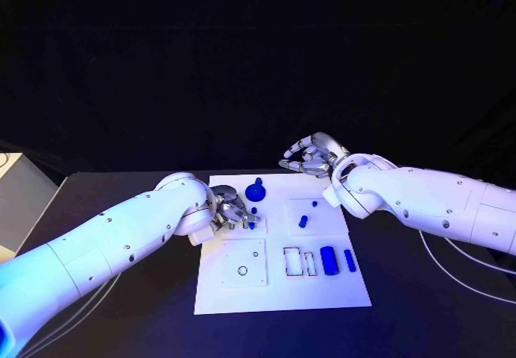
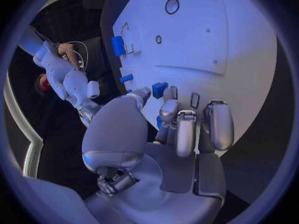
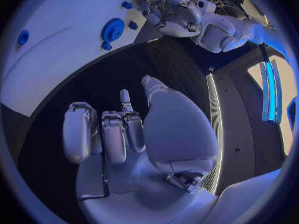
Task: Assemble the parts on the task board
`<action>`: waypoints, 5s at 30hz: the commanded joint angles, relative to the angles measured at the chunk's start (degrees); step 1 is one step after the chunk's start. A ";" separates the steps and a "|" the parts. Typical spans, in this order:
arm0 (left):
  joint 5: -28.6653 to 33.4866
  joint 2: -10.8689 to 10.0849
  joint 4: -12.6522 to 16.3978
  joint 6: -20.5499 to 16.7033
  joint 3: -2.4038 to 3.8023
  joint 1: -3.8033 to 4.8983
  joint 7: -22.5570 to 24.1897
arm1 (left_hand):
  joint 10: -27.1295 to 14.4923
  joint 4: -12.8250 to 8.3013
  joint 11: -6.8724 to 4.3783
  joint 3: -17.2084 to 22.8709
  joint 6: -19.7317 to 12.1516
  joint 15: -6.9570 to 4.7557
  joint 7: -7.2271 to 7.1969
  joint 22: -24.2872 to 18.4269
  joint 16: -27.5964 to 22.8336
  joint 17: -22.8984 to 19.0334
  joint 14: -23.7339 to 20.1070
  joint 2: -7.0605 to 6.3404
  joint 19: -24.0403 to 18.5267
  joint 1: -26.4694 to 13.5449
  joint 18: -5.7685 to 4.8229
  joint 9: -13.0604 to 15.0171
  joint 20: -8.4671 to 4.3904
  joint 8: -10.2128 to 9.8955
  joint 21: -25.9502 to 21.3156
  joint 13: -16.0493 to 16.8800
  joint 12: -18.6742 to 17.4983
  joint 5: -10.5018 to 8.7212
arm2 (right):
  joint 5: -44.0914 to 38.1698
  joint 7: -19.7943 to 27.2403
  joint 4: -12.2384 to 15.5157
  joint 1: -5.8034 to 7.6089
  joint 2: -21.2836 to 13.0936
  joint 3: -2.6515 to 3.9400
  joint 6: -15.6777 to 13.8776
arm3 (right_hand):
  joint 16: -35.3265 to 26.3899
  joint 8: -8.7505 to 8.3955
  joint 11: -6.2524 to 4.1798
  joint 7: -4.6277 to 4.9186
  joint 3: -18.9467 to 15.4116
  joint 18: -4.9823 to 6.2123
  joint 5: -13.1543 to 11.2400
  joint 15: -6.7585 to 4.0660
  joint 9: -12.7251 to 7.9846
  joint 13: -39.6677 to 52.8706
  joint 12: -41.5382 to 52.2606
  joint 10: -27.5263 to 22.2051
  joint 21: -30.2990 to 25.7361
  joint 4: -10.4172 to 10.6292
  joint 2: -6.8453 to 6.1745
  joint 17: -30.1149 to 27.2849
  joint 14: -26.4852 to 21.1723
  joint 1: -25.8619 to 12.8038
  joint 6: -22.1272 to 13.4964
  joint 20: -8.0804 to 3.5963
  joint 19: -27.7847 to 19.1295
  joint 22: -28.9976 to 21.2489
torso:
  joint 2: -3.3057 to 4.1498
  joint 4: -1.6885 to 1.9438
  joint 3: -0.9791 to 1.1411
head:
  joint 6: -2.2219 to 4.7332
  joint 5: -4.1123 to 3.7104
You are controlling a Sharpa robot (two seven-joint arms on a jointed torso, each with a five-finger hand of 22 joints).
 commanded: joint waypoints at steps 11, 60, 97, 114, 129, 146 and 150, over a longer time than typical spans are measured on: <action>0.73 0.19 -0.17 1.01 -0.08 0.09 0.47 | 0.14 -1.32 -1.49 7.13 -1.32 -1.27 -1.44 0.41 0.34 14.90 5.87 0.76 0.11 7.81 -0.91 3.51 -1.32 1.40 0.47 0.32 0.23 0.04 | -0.54 0.17 -0.03 -0.02 0.15 0.04 0.99 | 0.23 0.46 0.50 0.05 -0.06 -0.69 0.31 0.37 0.05 13.30 0.13 3.75 -0.16 0.17 0.19 15.09 6.07 -0.72 -0.22 0.34 2.50 0.90 | -0.09 0.01 0.00 | -0.48 0.06; 3.09 -6.99 8.05 -9.01 0.35 -0.17 2.85 | 2.80 -15.66 -1.94 34.36 1.62 -1.73 -1.53 0.93 0.44 15.08 5.95 -4.86 0.27 -0.59 -0.92 13.31 -1.67 0.47 0.59 0.07 -1.28 11.12 | -0.64 0.41 -1.08 -0.23 -0.29 0.03 0.95 | 0.23 0.53 0.48 0.03 -0.05 -0.65 0.44 0.35 0.06 13.28 0.11 3.73 -0.34 0.17 0.36 15.09 6.07 -0.99 -0.22 0.33 2.46 0.72 | -0.09 0.11 0.07 | -0.66 0.62; -3.24 -7.69 10.88 -16.81 -0.39 -3.85 3.03 | 3.72 -16.74 -2.31 32.51 2.43 -2.09 -1.88 1.71 0.44 15.08 5.95 -4.29 0.87 -1.31 -1.08 14.10 -2.04 -0.43 0.87 0.92 -1.14 14.96 | -1.41 0.51 -1.94 -0.33 -0.29 0.02 0.97 | 0.23 0.55 0.47 0.02 -0.08 -0.68 0.56 0.34 0.06 13.29 0.13 3.74 -0.23 0.14 0.39 15.09 6.07 -1.16 -0.26 0.33 2.49 0.85 | 0.04 0.04 0.10 | -0.50 0.08; -5.29 -6.39 9.59 -14.39 -0.97 -3.72 2.35 | 3.79 -16.80 -2.32 32.54 2.52 -2.11 -1.90 1.83 0.44 15.08 5.95 -4.35 0.95 -1.31 -1.11 14.14 -2.06 -0.47 0.93 0.98 -1.13 14.98 | -1.44 0.33 -2.23 -0.33 -0.04 0.01 1.24 | 0.23 0.57 0.46 0.02 -0.09 -0.69 0.62 0.33 0.06 13.32 0.16 3.78 -0.18 0.10 0.39 15.09 6.07 -1.23 -0.29 0.32 2.50 0.92 | 0.05 0.09 0.05 | -0.61 0.23; -5.79 -5.83 9.03 -13.12 -1.11 -3.64 1.53 | 3.78 -16.82 -2.33 32.62 2.60 -2.13 -1.91 1.87 0.44 15.08 5.95 -4.32 0.98 -1.29 -1.12 14.18 -2.07 -0.52 0.94 0.93 -1.18 15.01 | -1.44 0.28 -2.24 -0.33 0.01 0.01 1.32 | 0.23 0.57 0.46 0.02 -0.09 -0.69 0.62 0.33 0.06 13.32 0.16 3.78 -0.18 0.10 0.39 15.09 6.07 -1.23 -0.29 0.32 2.50 0.92 | 0.04 0.05 0.08 | -0.84 0.26; -7.79 -5.78 9.35 -11.55 -1.12 -3.62 0.51 | 3.73 -17.04 -2.39 33.02 2.84 -2.18 -1.95 2.09 0.44 15.08 5.95 -4.40 1.13 -1.18 -1.16 14.33 -2.12 -0.55 1.05 0.77 -1.35 15.22 | -1.44 0.26 -2.35 -0.33 0.03 0.01 1.36 | 0.23 0.57 0.46 0.02 -0.09 -0.69 0.62 0.33 0.06 13.32 0.16 3.78 -0.18 0.10 0.39 15.09 6.07 -1.23 -0.29 0.32 2.50 0.92 | 0.04 0.05 0.05 | -1.07 0.16; -8.58 -5.80 9.44 -11.39 -1.12 -3.62 0.32 | 3.83 -17.16 -2.42 33.36 3.05 -2.22 -1.98 2.37 0.44 15.08 5.95 -4.57 1.31 -1.19 -1.22 14.47 -2.16 -0.52 1.18 0.88 -1.31 15.39 | -1.44 0.26 -2.34 -0.33 0.03 0.01 1.37 | 0.23 0.57 0.46 0.02 -0.09 -0.69 0.62 0.33 0.06 13.32 0.16 3.78 -0.18 0.10 0.39 15.09 6.07 -1.23 -0.29 0.32 2.50 0.92 | 0.03 0.07 0.06 | -1.15 0.13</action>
